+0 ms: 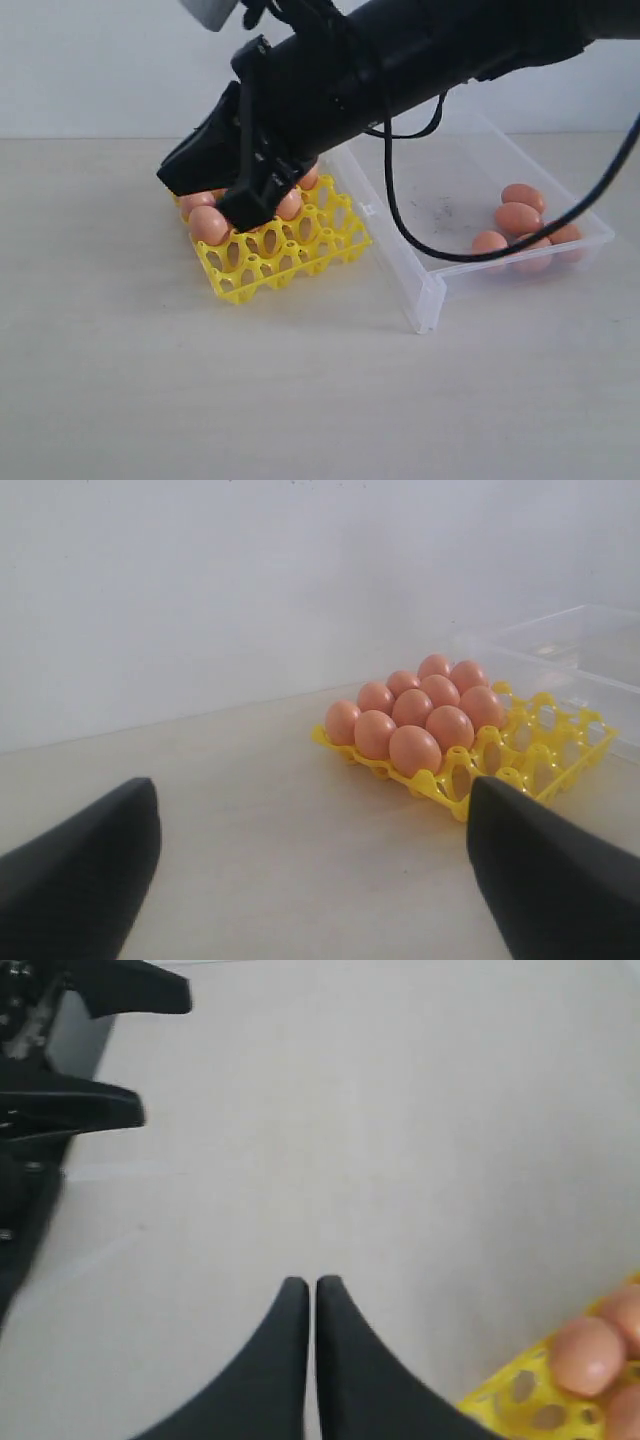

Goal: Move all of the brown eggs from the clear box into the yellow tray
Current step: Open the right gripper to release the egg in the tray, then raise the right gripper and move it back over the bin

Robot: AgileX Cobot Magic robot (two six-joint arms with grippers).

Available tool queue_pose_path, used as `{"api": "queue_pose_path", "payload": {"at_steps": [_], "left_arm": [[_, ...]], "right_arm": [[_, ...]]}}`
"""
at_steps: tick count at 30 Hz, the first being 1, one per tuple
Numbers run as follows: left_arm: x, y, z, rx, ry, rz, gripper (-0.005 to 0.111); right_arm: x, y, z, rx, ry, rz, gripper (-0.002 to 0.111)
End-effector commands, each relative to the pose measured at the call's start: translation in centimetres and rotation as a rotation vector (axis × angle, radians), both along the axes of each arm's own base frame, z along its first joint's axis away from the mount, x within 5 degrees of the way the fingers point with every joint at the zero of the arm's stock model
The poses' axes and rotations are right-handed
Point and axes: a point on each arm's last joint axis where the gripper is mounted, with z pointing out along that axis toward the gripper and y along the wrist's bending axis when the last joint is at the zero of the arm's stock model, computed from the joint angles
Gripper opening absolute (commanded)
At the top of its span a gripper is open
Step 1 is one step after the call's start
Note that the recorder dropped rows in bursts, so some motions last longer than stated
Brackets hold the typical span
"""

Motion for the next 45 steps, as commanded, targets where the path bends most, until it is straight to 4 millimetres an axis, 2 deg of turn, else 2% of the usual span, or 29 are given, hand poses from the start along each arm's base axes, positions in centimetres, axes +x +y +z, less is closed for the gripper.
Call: {"api": "queue_pose_path", "payload": {"at_steps": [1, 3, 7, 11, 14, 17, 22, 25, 26, 27, 28, 29, 30, 31, 34, 37, 39, 41, 45], "left_arm": [[0.0, 0.0, -0.1, -0.014, 0.002, -0.006, 0.078], [0.0, 0.0, -0.1, -0.014, 0.002, -0.006, 0.078], [0.0, 0.0, -0.1, -0.014, 0.002, -0.006, 0.078], [0.0, 0.0, -0.1, -0.014, 0.002, -0.006, 0.078], [0.0, 0.0, -0.1, -0.014, 0.002, -0.006, 0.078], [0.0, 0.0, -0.1, -0.014, 0.002, -0.006, 0.078], [0.0, 0.0, -0.1, -0.014, 0.002, -0.006, 0.078], [0.0, 0.0, -0.1, -0.014, 0.002, -0.006, 0.078], [0.0, 0.0, -0.1, -0.014, 0.002, -0.006, 0.078], [0.0, 0.0, -0.1, -0.014, 0.002, -0.006, 0.078], [0.0, 0.0, -0.1, -0.014, 0.002, -0.006, 0.078], [0.0, 0.0, -0.1, -0.014, 0.002, -0.006, 0.078], [0.0, 0.0, -0.1, -0.014, 0.002, -0.006, 0.078], [0.0, 0.0, -0.1, -0.014, 0.002, -0.006, 0.078], [0.0, 0.0, -0.1, -0.014, 0.002, -0.006, 0.078], [0.0, 0.0, -0.1, -0.014, 0.002, -0.006, 0.078], [0.0, 0.0, -0.1, -0.014, 0.002, -0.006, 0.078], [0.0, 0.0, -0.1, -0.014, 0.002, -0.006, 0.078], [0.0, 0.0, -0.1, -0.014, 0.002, -0.006, 0.078]], "right_arm": [[-0.8, -0.3, 1.6, 0.030, -0.254, -0.262, 0.000], [-1.2, -0.7, 1.8, 0.027, -0.318, -0.361, 0.000], [-1.9, -1.6, 2.0, 0.078, -0.312, -0.499, 0.000], [-2.2, -2.8, 2.0, 0.217, -0.267, -0.595, 0.000], [-3.2, -4.1, 2.0, 0.364, -0.322, -0.603, 0.000], [-4.5, -6.7, 1.3, 0.549, -0.389, -0.610, 0.000], [-5.7, -11.8, 0.0, 0.636, -0.422, -0.729, 0.001], [-5.7, -14.1, 0.5, 0.677, -0.569, -0.790, 0.010], [-4.9, -15.4, 1.4, 0.709, -0.585, -0.887, 0.026], [-4.4, -16.2, 1.6, 0.718, -0.580, -0.953, 0.034], [-3.0, -17.8, 2.0, 0.724, -0.565, -1.114, 0.042], [-2.5, -18.2, 2.1, 0.706, -0.562, -1.161, 0.042], [-0.9, -18.9, 2.2, 0.592, -0.586, -1.203, 0.042], [-0.3, -18.9, 2.3, 0.551, -0.572, -1.205, 0.042], [4.4, -17.5, 2.3, 0.309, -0.333, -1.174, 0.042], [8.9, -15.9, 0.1, 0.007, -0.030, -1.104, 0.042], [11.6, -15.8, -1.0, -0.162, 0.131, -1.071, 0.042], [14.1, -17.2, -2.8, -0.314, 0.250, -1.150, 0.042], [15.8, -19.3, -5.4, -0.594, 0.323, -1.225, 0.042]]}}
